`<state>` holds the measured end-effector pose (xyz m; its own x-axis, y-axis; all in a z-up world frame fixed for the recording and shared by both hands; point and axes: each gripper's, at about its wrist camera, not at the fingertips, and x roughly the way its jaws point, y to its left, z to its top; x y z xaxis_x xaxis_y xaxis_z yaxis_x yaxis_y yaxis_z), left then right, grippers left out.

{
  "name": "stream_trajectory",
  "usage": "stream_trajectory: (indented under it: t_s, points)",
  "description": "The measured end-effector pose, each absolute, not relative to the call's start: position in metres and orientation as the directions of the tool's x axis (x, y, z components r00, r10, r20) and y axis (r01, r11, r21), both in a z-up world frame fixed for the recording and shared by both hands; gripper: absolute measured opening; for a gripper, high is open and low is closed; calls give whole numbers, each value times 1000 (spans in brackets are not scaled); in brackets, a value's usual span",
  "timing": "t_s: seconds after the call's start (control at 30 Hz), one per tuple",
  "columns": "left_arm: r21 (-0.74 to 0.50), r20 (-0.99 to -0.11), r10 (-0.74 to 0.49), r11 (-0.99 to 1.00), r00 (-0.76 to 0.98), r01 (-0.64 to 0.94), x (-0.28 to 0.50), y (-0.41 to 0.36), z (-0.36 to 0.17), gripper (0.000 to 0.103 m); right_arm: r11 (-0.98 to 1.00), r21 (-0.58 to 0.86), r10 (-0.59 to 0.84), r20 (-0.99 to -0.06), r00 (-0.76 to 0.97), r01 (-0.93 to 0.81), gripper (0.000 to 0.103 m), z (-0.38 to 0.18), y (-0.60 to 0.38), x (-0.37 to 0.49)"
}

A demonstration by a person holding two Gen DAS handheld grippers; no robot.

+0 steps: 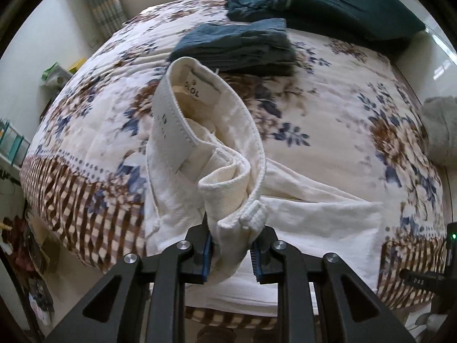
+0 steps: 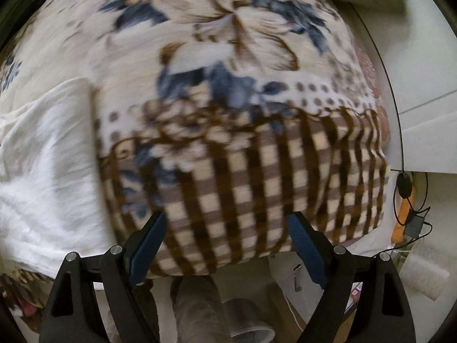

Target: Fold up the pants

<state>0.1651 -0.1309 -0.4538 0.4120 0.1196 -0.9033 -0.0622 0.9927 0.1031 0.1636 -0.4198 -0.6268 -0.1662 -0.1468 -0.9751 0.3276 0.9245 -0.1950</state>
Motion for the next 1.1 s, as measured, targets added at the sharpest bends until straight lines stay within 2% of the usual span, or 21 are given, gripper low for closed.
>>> stream_trajectory:
  t_s: [0.67, 0.93, 1.1]
  points:
    - [50, -943, -35, 968, 330, 245, 141, -283, -493, 18, 866, -182, -99, -975, -197, 466, 89, -642, -525, 138]
    - [80, -960, -25, 929, 278, 361, 112, -332, -526, 18, 836, -166, -63, -976, -208, 523, 89, -652, -573, 122]
    - [96, -967, -4, 921, 254, 378, 108, -341, -542, 18, 810, -127, -6, -978, -209, 572, 89, -663, -596, 110]
